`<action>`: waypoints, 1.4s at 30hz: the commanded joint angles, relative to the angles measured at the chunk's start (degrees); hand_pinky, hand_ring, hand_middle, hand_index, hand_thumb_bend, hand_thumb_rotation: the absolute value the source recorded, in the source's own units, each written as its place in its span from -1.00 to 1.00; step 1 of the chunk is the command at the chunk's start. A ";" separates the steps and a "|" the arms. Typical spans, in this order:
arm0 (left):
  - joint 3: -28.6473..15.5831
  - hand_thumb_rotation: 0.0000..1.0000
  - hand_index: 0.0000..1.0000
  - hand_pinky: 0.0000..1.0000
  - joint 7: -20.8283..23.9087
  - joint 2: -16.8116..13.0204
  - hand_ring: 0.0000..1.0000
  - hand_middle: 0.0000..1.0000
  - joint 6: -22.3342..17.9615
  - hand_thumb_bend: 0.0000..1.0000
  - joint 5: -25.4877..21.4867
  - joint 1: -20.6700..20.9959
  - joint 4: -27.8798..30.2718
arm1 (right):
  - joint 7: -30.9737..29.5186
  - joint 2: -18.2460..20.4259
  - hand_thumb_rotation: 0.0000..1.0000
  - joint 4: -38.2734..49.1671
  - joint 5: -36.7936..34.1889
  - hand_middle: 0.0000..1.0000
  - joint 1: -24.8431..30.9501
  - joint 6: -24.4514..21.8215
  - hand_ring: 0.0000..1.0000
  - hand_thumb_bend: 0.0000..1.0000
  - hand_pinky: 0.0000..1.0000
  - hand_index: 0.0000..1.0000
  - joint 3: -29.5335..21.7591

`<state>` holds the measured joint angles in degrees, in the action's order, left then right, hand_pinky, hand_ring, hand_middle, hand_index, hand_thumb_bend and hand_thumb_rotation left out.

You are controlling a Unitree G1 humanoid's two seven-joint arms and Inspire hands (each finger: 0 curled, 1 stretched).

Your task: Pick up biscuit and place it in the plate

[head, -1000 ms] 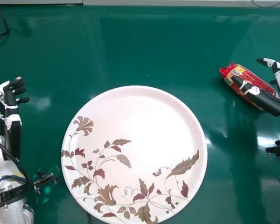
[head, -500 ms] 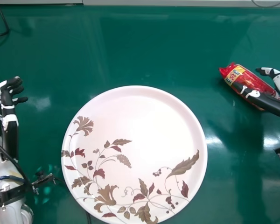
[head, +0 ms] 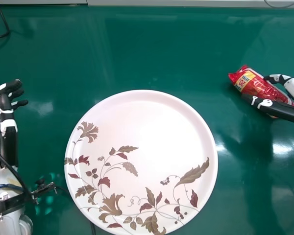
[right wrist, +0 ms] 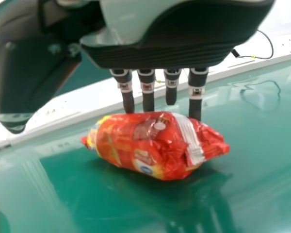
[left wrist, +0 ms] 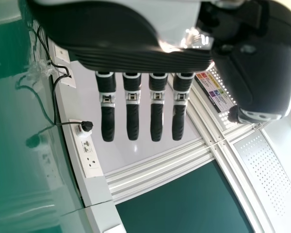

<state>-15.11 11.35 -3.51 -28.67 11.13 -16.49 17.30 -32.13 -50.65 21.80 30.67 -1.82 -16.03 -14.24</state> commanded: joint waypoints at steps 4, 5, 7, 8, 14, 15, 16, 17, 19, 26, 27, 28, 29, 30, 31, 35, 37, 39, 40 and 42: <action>-1.10 -0.95 0.51 0.27 -0.44 -1.05 0.53 0.58 -0.22 0.13 -0.37 -0.30 0.06 | -3.44 -3.76 0.18 -3.53 0.58 0.87 -1.87 0.78 0.70 1.00 0.43 0.92 3.75; -1.12 -0.95 0.51 0.27 -0.46 -1.11 0.52 0.57 -0.21 0.12 -0.37 -0.34 0.14 | -3.86 -4.38 0.18 -4.31 0.58 0.87 -2.42 1.10 0.69 1.00 0.42 0.91 4.33; -1.07 -0.96 0.52 0.27 -0.52 -0.93 0.53 0.58 0.21 0.13 -0.64 -0.60 0.69 | -5.13 -6.43 0.18 -6.78 0.96 0.84 -4.15 2.36 0.69 0.98 0.42 0.87 6.34; -1.03 -0.96 0.52 0.28 -0.63 -0.81 0.53 0.58 0.23 0.14 -1.00 -0.71 0.85 | -6.52 -7.07 0.18 -8.16 1.39 0.83 -5.81 1.55 0.69 0.98 0.42 0.85 7.93; -1.16 -0.99 0.51 0.29 -0.66 -0.49 0.54 0.58 0.54 0.13 -1.01 -0.97 1.51 | -3.96 -8.13 -0.95 -16.66 7.39 0.15 -12.14 4.17 -0.23 0.24 -0.43 0.56 15.50; -1.20 -0.98 0.51 0.28 -0.66 -0.53 0.53 0.58 0.52 0.13 -0.92 -0.99 1.56 | -2.72 -8.29 -0.98 -17.43 8.35 0.05 -12.45 5.26 -0.43 0.18 -0.59 0.48 16.06; -1.25 -0.99 0.51 0.27 -0.62 -0.54 0.53 0.58 0.51 0.13 -0.78 -1.00 1.58 | -1.88 -8.45 -0.99 -17.96 9.21 -0.01 -12.78 6.07 -0.52 0.14 -0.69 0.36 16.51; -1.27 -0.99 0.50 0.27 -0.58 -0.53 0.53 0.58 0.48 0.13 -0.75 -0.99 1.56 | -1.51 -8.60 -1.00 -18.34 10.09 -0.03 -13.22 6.48 -0.55 0.09 -0.72 0.17 16.99; -1.25 -0.97 0.50 0.27 -0.59 -0.48 0.53 0.58 0.54 0.14 -0.81 -0.98 1.61 | -1.31 -8.95 -1.00 -18.72 11.98 -0.13 -14.23 6.82 -0.47 0.05 -0.67 0.04 17.90; -1.30 -0.95 0.48 0.22 -0.44 -0.57 0.50 0.56 0.46 0.14 -0.08 -0.83 1.52 | 3.68 -7.25 -1.00 -18.89 13.95 -0.06 -14.43 6.40 -0.53 0.04 -0.71 -0.03 16.85; -1.29 -0.96 0.48 0.22 -0.39 -0.53 0.49 0.56 0.51 0.14 0.00 -0.79 1.47 | 4.25 -6.90 -1.00 -18.58 13.69 -0.06 -14.28 6.21 -0.51 0.04 -0.70 -0.03 16.40; -1.28 -0.95 0.48 0.22 -0.40 -0.54 0.49 0.56 0.40 0.15 -0.02 -0.76 1.35 | 4.80 -6.68 -1.00 -18.31 13.49 -0.15 -14.10 6.16 -0.53 0.03 -0.71 -0.01 16.04; -1.27 -0.95 0.48 0.22 -0.43 -0.55 0.50 0.56 0.39 0.15 -0.05 -0.75 1.28 | 5.36 -6.48 -1.00 -18.08 13.41 -0.19 -13.96 6.13 -0.54 0.02 -0.72 0.00 15.73; -1.24 -0.94 0.48 0.23 -0.54 -0.60 0.50 0.56 0.30 0.15 -0.19 -0.77 1.16 | 6.28 -6.33 -1.00 -17.95 13.07 -0.20 -13.69 6.55 -0.53 0.02 -0.71 0.01 15.23; -1.21 -0.95 0.49 0.24 -0.65 -0.63 0.51 0.57 0.26 0.14 -0.36 -0.80 1.09 | 6.88 -6.20 -1.00 -17.66 12.80 -0.21 -13.46 6.75 -0.58 0.02 -0.74 -0.01 14.76; -1.16 -0.96 0.51 0.27 -1.00 -0.89 0.53 0.58 0.21 0.13 -0.82 -0.64 0.80 | 10.83 -5.41 -1.00 -15.06 10.50 -0.12 -11.20 8.98 -0.75 0.04 -0.88 -0.04 10.98; -1.14 -0.96 0.51 0.27 -1.04 -0.91 0.53 0.58 0.44 0.13 -0.77 -0.59 0.86 | 11.57 -5.21 -1.00 -12.78 10.20 -0.09 -10.12 9.22 -0.78 0.04 -0.90 -0.05 9.32; -1.21 -0.95 0.50 0.26 -1.05 -1.01 0.52 0.58 0.35 0.14 -0.70 -0.37 0.65 | 10.74 -5.03 -1.00 -9.45 10.22 -0.09 -9.44 8.02 -0.80 0.04 -0.91 -0.05 7.86; -1.23 -0.95 0.50 0.25 -1.09 -1.08 0.52 0.58 0.28 0.14 -0.70 -0.28 0.54 | 10.78 -4.71 -1.00 -7.60 10.40 -0.09 -9.12 7.50 -0.79 0.04 -0.90 -0.05 7.02; -1.25 -0.95 0.50 0.25 -1.15 -1.11 0.52 0.58 0.54 0.14 -0.52 -0.27 0.65 | 10.07 -3.92 -1.00 -2.87 10.90 -0.08 -8.76 5.66 -0.78 0.04 -0.89 -0.05 5.43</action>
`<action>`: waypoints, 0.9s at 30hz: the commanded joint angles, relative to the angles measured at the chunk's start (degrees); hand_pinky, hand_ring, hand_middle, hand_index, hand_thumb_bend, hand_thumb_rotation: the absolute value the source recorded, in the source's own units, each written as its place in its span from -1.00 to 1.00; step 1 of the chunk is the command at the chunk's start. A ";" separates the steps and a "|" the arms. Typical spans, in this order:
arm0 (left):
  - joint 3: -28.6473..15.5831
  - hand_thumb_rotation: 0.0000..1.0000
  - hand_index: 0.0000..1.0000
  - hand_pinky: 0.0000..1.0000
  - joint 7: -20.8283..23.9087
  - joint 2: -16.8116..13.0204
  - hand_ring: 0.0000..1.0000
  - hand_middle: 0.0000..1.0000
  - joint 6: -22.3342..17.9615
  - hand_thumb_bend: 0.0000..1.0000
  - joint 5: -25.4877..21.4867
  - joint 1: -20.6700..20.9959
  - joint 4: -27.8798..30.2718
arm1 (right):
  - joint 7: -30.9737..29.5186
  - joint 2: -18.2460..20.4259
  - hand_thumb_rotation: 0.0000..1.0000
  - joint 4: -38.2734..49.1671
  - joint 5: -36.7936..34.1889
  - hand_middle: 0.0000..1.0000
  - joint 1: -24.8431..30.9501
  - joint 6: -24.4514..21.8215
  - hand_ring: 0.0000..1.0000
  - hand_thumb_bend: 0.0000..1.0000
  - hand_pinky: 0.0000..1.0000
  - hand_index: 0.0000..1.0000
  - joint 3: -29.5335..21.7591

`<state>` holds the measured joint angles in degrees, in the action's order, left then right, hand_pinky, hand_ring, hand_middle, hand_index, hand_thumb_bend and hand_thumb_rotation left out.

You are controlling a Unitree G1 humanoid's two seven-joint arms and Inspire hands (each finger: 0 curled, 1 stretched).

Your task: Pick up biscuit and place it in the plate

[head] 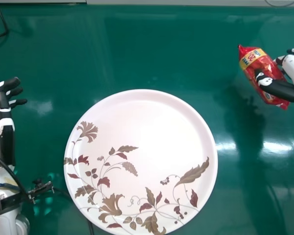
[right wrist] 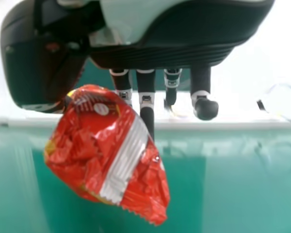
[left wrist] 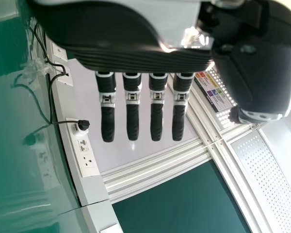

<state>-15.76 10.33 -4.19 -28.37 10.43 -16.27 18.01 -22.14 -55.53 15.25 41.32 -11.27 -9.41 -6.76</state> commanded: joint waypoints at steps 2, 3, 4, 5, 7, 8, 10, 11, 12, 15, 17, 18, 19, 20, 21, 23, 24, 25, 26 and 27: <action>-0.54 -0.95 0.50 0.25 -0.11 -0.27 0.51 0.58 0.59 0.14 0.19 -0.47 0.15 | -0.42 2.08 -1.00 8.69 0.16 -0.08 1.01 -2.56 -0.81 0.04 -0.92 -0.05 -3.90; -0.53 -0.95 0.50 0.25 0.01 -0.14 0.52 0.58 0.82 0.14 0.35 -0.44 0.26 | -0.59 2.45 -1.00 10.99 0.35 -0.08 1.30 -2.98 -0.83 0.04 -0.93 -0.05 -4.79; -0.53 -0.95 0.50 0.25 0.10 -0.10 0.52 0.58 0.86 0.15 0.50 -0.38 0.25 | -0.69 2.77 -1.00 12.97 0.26 -0.09 1.65 -3.05 -0.83 0.03 -0.93 -0.05 -5.68; -0.55 -0.94 0.50 0.25 0.18 -0.11 0.52 0.58 0.82 0.15 0.61 -0.34 0.13 | -0.77 3.17 -1.00 14.76 0.16 -0.09 1.96 -3.08 -0.84 0.03 -0.93 -0.05 -6.46; -0.68 -0.92 0.49 0.24 0.32 -0.28 0.51 0.57 0.51 0.15 0.86 -0.14 -0.34 | -1.46 4.09 -1.00 18.05 -0.21 -0.06 2.40 -3.39 -0.34 0.02 -0.90 -0.03 -7.73; -0.74 -0.91 0.48 0.24 0.38 -0.38 0.51 0.57 0.35 0.15 0.98 -0.01 -0.59 | -2.05 4.70 -1.00 19.64 -0.27 -0.05 2.41 -3.92 -0.24 0.02 -0.90 -0.03 -8.07; -0.67 -0.90 0.49 0.25 0.21 -0.42 0.51 0.57 0.70 0.14 0.98 0.11 -0.57 | -3.27 5.94 -1.00 22.70 -0.67 -0.04 2.11 -4.69 -0.17 0.02 -0.90 -0.03 -8.31; -0.58 -0.92 0.49 0.26 0.00 -0.47 0.52 0.58 0.58 0.14 0.66 0.28 -0.69 | -3.33 6.49 -1.00 23.72 -1.11 -0.03 1.95 -4.36 -0.17 0.02 -0.91 -0.04 -8.35; -0.55 -0.95 0.50 0.26 -0.10 -0.57 0.53 0.59 0.44 0.13 0.57 0.49 -0.86 | -2.84 7.23 -1.00 24.43 -2.31 -0.03 1.83 -3.13 -0.16 0.02 -0.91 -0.04 -8.48; -0.50 -0.91 0.49 0.24 -0.13 -0.88 0.51 0.58 0.38 0.13 1.05 1.04 -1.23 | -1.70 8.86 -1.00 25.73 -5.51 -0.02 1.54 1.06 -0.16 0.02 -0.90 -0.04 -7.60; -0.27 -0.89 0.49 0.23 -0.18 -0.74 0.50 0.58 1.12 0.14 0.94 1.34 -1.13 | -0.54 9.84 -1.00 25.49 -6.69 -0.02 1.14 5.07 -0.15 0.02 -0.87 -0.04 -5.85; -0.15 -0.89 0.50 0.25 -0.12 -0.58 0.52 0.59 1.64 0.15 1.03 1.49 -0.94 | -0.21 10.09 -1.00 25.03 -7.38 -0.02 0.82 7.32 -0.15 0.03 -0.87 -0.04 -4.77; -0.05 -0.90 0.50 0.25 -0.01 -0.42 0.52 0.59 2.17 0.16 1.29 1.59 -0.64 | -0.43 10.35 -1.00 24.82 -8.06 -0.05 0.45 8.78 -0.16 0.03 -0.85 -0.03 -3.69; 0.02 -0.91 0.50 0.25 0.10 -0.34 0.52 0.59 2.43 0.17 1.54 1.75 -0.50 | -1.17 10.59 -1.00 24.75 -8.82 -0.08 -0.01 9.82 -0.19 0.03 -0.83 -0.02 -2.40; 0.02 -0.91 0.50 0.25 0.28 -0.39 0.53 0.59 2.36 0.17 1.87 1.97 -0.60 | -1.23 10.88 -1.00 24.31 -9.30 -0.08 -0.49 11.54 -0.18 0.03 -0.82 -0.02 -1.05; -0.04 -0.91 0.49 0.23 0.56 -0.52 0.52 0.58 2.14 0.17 2.32 2.45 -0.95 | -2.37 11.25 -1.00 22.94 -11.32 -0.06 -1.64 14.53 -0.16 0.03 -0.81 -0.03 2.05; -0.07 -0.90 0.48 0.22 0.71 -0.50 0.51 0.57 2.38 0.17 2.69 2.58 -0.89 | -2.37 11.50 -1.00 21.94 -11.54 -0.06 -2.19 16.30 -0.15 0.03 -0.81 -0.03 3.65; -0.08 -0.89 0.48 0.21 0.86 -0.46 0.51 0.57 2.49 0.17 2.97 2.74 -0.88 | -2.20 11.71 -1.00 20.60 -11.53 -0.06 -2.77 18.30 -0.14 0.03 -0.80 -0.03 5.24; -0.06 -0.90 0.48 0.21 0.89 -0.43 0.50 0.57 2.52 0.18 3.01 2.87 -0.89 | -2.12 12.16 -1.00 19.16 -11.49 -0.06 -3.18 19.89 -0.15 0.03 -0.80 -0.03 6.88; -0.03 -0.91 0.48 0.20 0.92 -0.39 0.51 0.57 2.63 0.18 3.08 2.93 -0.86 | -2.40 12.55 -1.00 18.12 -11.19 -0.07 -3.47 20.79 -0.14 0.03 -0.80 -0.03 8.34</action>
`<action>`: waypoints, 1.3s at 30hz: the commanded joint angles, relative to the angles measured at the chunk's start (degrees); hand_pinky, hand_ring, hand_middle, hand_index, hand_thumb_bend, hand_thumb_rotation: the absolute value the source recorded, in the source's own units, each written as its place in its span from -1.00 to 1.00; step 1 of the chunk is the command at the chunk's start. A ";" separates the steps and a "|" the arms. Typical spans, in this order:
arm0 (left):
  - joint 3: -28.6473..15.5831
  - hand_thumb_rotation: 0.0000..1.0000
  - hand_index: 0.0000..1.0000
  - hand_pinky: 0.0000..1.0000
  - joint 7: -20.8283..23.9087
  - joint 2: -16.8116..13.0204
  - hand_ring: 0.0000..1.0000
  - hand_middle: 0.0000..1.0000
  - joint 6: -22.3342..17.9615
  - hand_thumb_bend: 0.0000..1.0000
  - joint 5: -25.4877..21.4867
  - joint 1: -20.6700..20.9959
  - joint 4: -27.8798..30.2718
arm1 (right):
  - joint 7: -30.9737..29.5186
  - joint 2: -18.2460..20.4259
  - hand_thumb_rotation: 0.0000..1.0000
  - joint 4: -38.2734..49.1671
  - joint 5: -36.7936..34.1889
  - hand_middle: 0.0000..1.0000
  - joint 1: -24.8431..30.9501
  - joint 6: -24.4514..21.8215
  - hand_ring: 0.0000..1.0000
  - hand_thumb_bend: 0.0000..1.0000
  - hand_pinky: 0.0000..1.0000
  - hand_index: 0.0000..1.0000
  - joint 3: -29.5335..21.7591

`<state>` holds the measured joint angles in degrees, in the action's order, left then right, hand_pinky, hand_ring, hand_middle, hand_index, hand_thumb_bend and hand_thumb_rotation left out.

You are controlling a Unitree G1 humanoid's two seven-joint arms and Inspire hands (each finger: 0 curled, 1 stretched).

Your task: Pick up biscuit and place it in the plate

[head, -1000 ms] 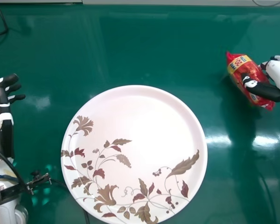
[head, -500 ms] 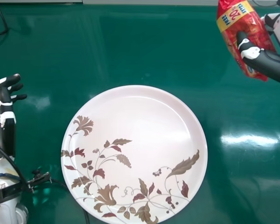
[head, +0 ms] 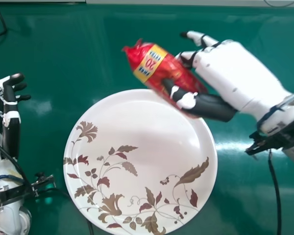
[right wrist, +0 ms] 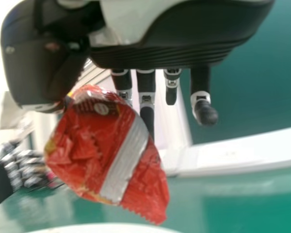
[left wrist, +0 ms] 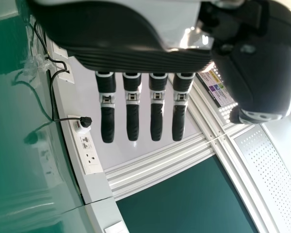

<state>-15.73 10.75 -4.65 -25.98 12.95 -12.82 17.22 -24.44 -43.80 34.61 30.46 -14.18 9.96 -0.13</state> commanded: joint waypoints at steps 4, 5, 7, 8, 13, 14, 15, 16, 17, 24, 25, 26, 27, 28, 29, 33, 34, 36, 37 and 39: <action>-0.04 -0.89 0.50 0.22 0.47 0.02 0.52 0.58 0.13 0.17 0.36 -0.25 -0.42 | -0.47 2.95 -1.00 -4.74 -0.48 -0.08 -0.55 4.81 -0.14 0.03 -0.79 -0.03 6.19; -0.04 -0.89 0.50 0.23 0.47 0.04 0.52 0.58 0.14 0.17 0.32 -0.19 -0.41 | -0.08 3.42 -1.00 -5.68 -0.30 -0.09 -0.35 5.95 -0.14 0.03 -0.79 -0.03 7.06; -0.09 -0.88 0.50 0.23 0.51 0.07 0.52 0.57 0.22 0.18 0.35 -0.13 -0.35 | -0.76 3.62 -1.00 -6.98 0.40 -0.08 -0.11 7.47 -0.13 0.03 -0.78 -0.03 8.67; -0.12 -0.88 0.50 0.23 0.52 0.06 0.53 0.57 0.26 0.18 0.44 -0.12 -0.27 | -1.92 3.54 -1.00 -7.38 0.17 -0.08 0.05 7.54 -0.14 0.03 -0.78 -0.03 9.38; -0.29 -0.88 0.51 0.22 0.51 -0.04 0.52 0.57 0.35 0.17 0.66 -0.22 0.02 | -5.40 4.03 -1.00 -8.65 -0.37 -0.07 1.66 6.77 -0.15 0.03 -0.78 -0.03 11.77; -0.30 -0.88 0.51 0.22 0.45 -0.05 0.53 0.57 0.23 0.17 0.52 -0.28 0.04 | -5.75 4.13 -1.00 -8.86 -0.33 -0.05 1.92 6.76 -0.14 0.03 -0.79 -0.04 12.05; -0.31 -0.88 0.52 0.22 0.41 -0.07 0.53 0.58 0.16 0.17 0.46 -0.34 0.10 | -6.16 4.09 -1.00 -9.02 -0.23 -0.05 2.16 6.74 -0.14 0.03 -0.80 -0.04 12.34; -0.31 -0.88 0.52 0.23 0.38 -0.08 0.54 0.58 0.10 0.17 0.43 -0.39 0.15 | -6.72 4.06 -1.00 -9.15 -0.26 -0.05 2.38 6.59 -0.13 0.03 -0.80 -0.04 12.59; -0.30 -0.88 0.52 0.23 0.38 -0.08 0.54 0.58 0.03 0.17 0.40 -0.41 0.14 | -7.42 4.01 -1.00 -9.26 -0.43 -0.04 2.59 6.33 -0.13 0.03 -0.80 -0.04 12.83; -0.14 -0.88 0.53 0.26 0.44 0.27 0.54 0.58 0.64 0.17 0.54 -0.63 0.75 | -8.17 4.49 -1.00 -10.06 -0.75 -0.05 4.04 6.45 -0.14 0.03 -0.80 -0.04 13.50; -0.07 -0.87 0.53 0.28 0.38 0.42 0.56 0.58 0.98 0.17 0.40 -0.74 1.00 | -8.30 4.44 -1.00 -10.15 -0.85 -0.05 4.07 6.47 -0.14 0.03 -0.79 -0.03 13.49; -0.02 -0.87 0.54 0.31 0.31 0.48 0.58 0.59 1.03 0.18 0.26 -0.82 1.08 | -8.34 4.39 -1.00 -10.26 -0.88 -0.05 4.09 6.54 -0.14 0.03 -0.78 -0.03 13.48; -0.04 -0.87 0.55 0.32 0.34 0.43 0.59 0.60 0.88 0.17 0.31 -0.81 0.98 | -8.45 4.31 -1.00 -10.30 -0.85 -0.05 4.07 6.53 -0.15 0.03 -0.78 -0.03 13.49; -0.13 -0.87 0.55 0.30 0.44 0.31 0.58 0.60 0.70 0.17 0.60 -0.79 0.80 | -8.49 4.24 -1.00 -10.32 -0.81 -0.06 4.09 6.56 -0.15 0.03 -0.77 -0.03 13.45; -0.20 -0.86 0.54 0.29 0.55 0.24 0.57 0.59 0.60 0.17 0.86 -0.79 0.66 | -8.77 4.15 -1.00 -10.31 -1.19 -0.06 4.04 6.43 -0.15 0.03 -0.76 -0.02 13.37; -0.14 -0.85 0.55 0.32 0.70 0.41 0.58 0.60 0.58 0.16 0.99 -0.87 0.53 | -11.48 1.87 -0.52 -10.28 -2.38 0.29 2.47 7.58 0.07 0.36 -0.27 0.34 12.96; -0.11 -0.85 0.55 0.33 0.73 0.49 0.59 0.60 0.58 0.16 1.02 -0.91 0.49 | -10.99 1.52 -0.21 -10.50 -2.22 0.53 2.43 8.54 0.27 0.66 -0.11 0.59 12.63; 0.04 -0.84 0.57 0.37 0.64 0.71 0.61 0.62 0.73 0.15 0.81 -1.07 0.66 | -9.83 1.52 0.16 -10.88 -2.43 0.87 2.73 9.67 0.64 0.91 0.18 0.89 11.76; 0.07 -0.85 0.58 0.38 0.63 0.75 0.62 0.62 0.71 0.15 0.80 -1.09 0.72 | -9.13 1.77 0.26 -11.11 -2.54 0.95 2.97 10.15 0.82 0.97 0.31 0.96 11.30; 0.07 -0.85 0.57 0.39 0.65 0.82 0.62 0.63 0.55 0.14 0.84 -1.09 0.68 | -8.19 2.16 0.35 -11.39 -2.77 0.99 3.35 10.68 0.95 0.99 0.47 0.99 10.52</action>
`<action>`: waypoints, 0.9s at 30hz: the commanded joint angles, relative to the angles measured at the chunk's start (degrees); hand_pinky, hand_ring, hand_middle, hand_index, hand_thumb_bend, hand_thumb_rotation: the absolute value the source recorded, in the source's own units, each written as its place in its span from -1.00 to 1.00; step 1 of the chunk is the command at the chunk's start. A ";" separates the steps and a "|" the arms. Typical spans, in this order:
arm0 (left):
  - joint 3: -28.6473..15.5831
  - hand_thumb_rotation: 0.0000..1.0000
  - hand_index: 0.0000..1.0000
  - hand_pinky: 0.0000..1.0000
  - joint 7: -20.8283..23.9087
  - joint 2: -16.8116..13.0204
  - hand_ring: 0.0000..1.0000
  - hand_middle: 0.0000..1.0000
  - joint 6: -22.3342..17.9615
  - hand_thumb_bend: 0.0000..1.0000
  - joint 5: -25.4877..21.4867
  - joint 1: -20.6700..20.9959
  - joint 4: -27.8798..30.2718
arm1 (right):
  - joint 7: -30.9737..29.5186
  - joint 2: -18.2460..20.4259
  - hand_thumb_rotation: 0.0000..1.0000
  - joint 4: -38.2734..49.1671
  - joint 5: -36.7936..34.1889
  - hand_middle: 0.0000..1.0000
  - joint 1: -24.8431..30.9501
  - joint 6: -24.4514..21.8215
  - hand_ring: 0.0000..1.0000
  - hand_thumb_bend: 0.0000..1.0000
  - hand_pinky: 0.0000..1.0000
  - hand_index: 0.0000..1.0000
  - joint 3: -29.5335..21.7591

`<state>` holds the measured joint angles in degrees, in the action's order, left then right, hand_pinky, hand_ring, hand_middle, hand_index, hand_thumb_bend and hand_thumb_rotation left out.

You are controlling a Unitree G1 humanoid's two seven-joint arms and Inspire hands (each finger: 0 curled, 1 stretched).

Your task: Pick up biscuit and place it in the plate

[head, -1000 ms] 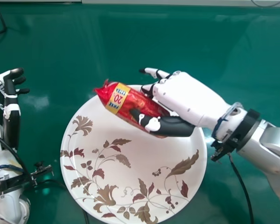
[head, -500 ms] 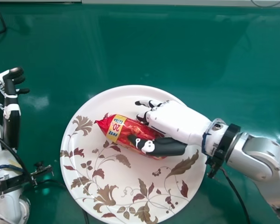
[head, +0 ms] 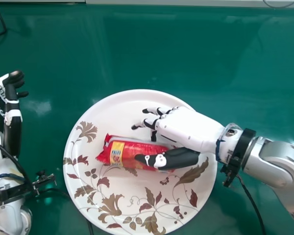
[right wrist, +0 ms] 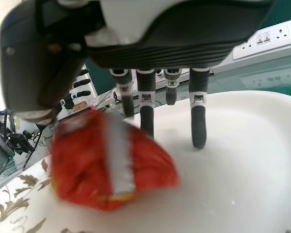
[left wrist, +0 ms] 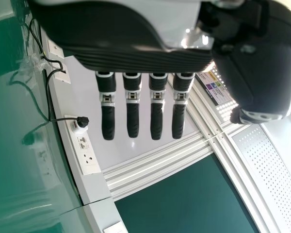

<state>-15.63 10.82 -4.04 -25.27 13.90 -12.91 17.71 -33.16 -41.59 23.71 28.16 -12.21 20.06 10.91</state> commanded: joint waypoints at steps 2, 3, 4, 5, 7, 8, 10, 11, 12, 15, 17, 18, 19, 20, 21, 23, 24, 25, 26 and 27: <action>-0.05 -0.85 0.57 0.39 0.57 0.33 0.62 0.63 0.06 0.14 -0.04 -1.04 0.30 | 1.77 0.43 0.41 -0.51 -0.05 1.00 1.74 0.82 0.99 1.00 0.56 1.00 -1.24; -0.09 -0.85 0.57 0.40 0.55 0.31 0.63 0.63 0.02 0.14 -0.03 -1.03 0.22 | 2.55 0.75 0.42 -0.63 0.14 1.00 1.89 1.04 1.00 1.00 0.53 1.00 -1.55; -0.10 -0.85 0.58 0.41 0.46 0.28 0.63 0.63 -0.06 0.14 -0.23 -1.03 0.13 | 3.26 1.05 0.42 -0.83 0.17 1.00 2.02 1.27 1.00 1.00 0.52 1.00 -1.82; -0.10 -0.85 0.58 0.42 0.42 0.25 0.64 0.63 -0.16 0.14 -0.26 -1.02 0.06 | 3.88 1.37 0.41 -1.04 0.10 1.00 2.14 1.41 1.00 1.00 0.51 1.00 -2.07; -0.03 -0.86 0.58 0.43 0.36 0.27 0.64 0.64 -0.34 0.13 -0.41 -1.01 0.03 | 4.93 1.74 0.42 -1.23 0.30 1.00 2.35 1.58 1.00 1.00 0.51 1.00 -2.49; 0.01 -0.86 0.58 0.43 0.35 0.24 0.63 0.63 -0.55 0.13 -0.43 -1.01 -0.03 | 5.51 1.98 0.42 -1.24 0.33 1.00 2.50 1.54 1.00 1.00 0.51 1.00 -2.76; 0.06 -0.88 0.58 0.42 0.43 0.27 0.63 0.63 -0.75 0.12 -0.27 -1.04 -0.02 | 6.27 2.32 0.41 -0.98 0.34 1.00 2.69 1.16 1.00 1.00 0.55 1.00 -3.43; 0.10 -0.89 0.58 0.42 0.45 0.30 0.63 0.63 -0.74 0.12 -0.19 -1.07 0.08 | 6.80 2.55 0.42 -0.85 0.32 1.00 2.72 0.96 1.00 1.00 0.57 1.00 -3.98; 0.14 -0.90 0.58 0.42 0.41 0.36 0.63 0.62 -0.64 0.11 -0.25 -1.12 0.19 | 7.36 2.77 0.43 -0.64 0.42 1.00 2.71 0.70 1.00 1.00 0.57 1.00 -4.62; 0.20 -0.88 0.59 0.46 0.41 0.55 0.65 0.64 -0.03 0.11 -0.09 -1.35 0.68 | 10.46 4.03 0.43 -0.02 1.10 1.00 2.77 0.34 1.00 1.00 0.49 1.00 -7.39; 0.18 -0.88 0.58 0.44 0.57 0.55 0.63 0.63 -0.27 0.10 0.20 -1.35 0.57 | 11.70 4.42 0.42 1.00 1.66 1.00 2.63 -0.82 1.00 1.00 0.54 1.00 -9.38; 0.22 -0.88 0.58 0.44 0.56 0.59 0.63 0.62 -0.25 0.10 0.20 -1.40 0.59 | 12.59 4.64 0.44 1.30 2.01 1.00 2.52 -1.11 1.00 1.00 0.56 1.00 -10.31; 0.27 -0.87 0.58 0.45 0.54 0.62 0.63 0.62 -0.22 0.10 0.22 -1.44 0.63 | 13.64 4.96 0.44 1.57 2.22 1.00 2.43 -1.49 1.00 1.00 0.57 1.00 -11.45; 0.32 -0.88 0.58 0.46 0.55 0.67 0.63 0.62 -0.18 0.09 0.30 -1.48 0.72 | 14.72 5.31 0.46 1.80 2.32 1.00 2.41 -1.91 1.00 1.00 0.57 1.00 -12.61; 0.35 -0.88 0.58 0.46 0.60 0.71 0.63 0.62 -0.20 0.08 0.42 -1.52 0.78 | 16.11 5.71 0.48 1.94 2.70 1.00 2.41 -2.11 1.00 1.00 0.56 1.00 -13.81; 0.38 -0.89 0.57 0.45 0.77 0.83 0.62 0.61 -0.27 0.08 0.70 -1.59 0.81 | 18.83 6.75 0.52 1.92 2.75 1.00 2.35 -2.64 1.00 1.00 0.56 1.00 -16.24; 0.39 -0.88 0.56 0.45 0.78 0.86 0.62 0.61 -0.33 0.07 0.76 -1.61 0.78 | 19.75 7.16 0.52 1.94 2.62 1.00 2.32 -3.11 1.00 1.00 0.66 1.00 -17.26; 0.42 -0.88 0.56 0.45 0.80 0.93 0.61 0.61 -0.48 0.07 0.79 -1.62 0.72 | 20.42 7.64 0.53 2.31 2.67 1.00 2.41 -4.29 1.00 1.00 0.70 1.00 -18.31; 0.44 -0.89 0.56 0.45 0.80 0.94 0.61 0.60 -0.84 0.07 0.75 -1.58 0.49 | 21.45 8.21 0.55 2.62 3.10 1.00 2.50 -5.26 1.00 1.00 0.69 1.00 -19.23; 0.47 -0.92 0.56 0.44 0.80 0.96 0.60 0.60 -1.11 0.06 0.76 -1.56 0.32 | 22.65 8.81 0.59 2.82 3.82 1.00 2.60 -6.01 0.99 0.98 0.61 1.00 -20.03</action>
<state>-15.22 10.88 -3.11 -25.36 14.55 -13.43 17.89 -12.51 -33.76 25.61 31.24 -10.27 14.92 -7.51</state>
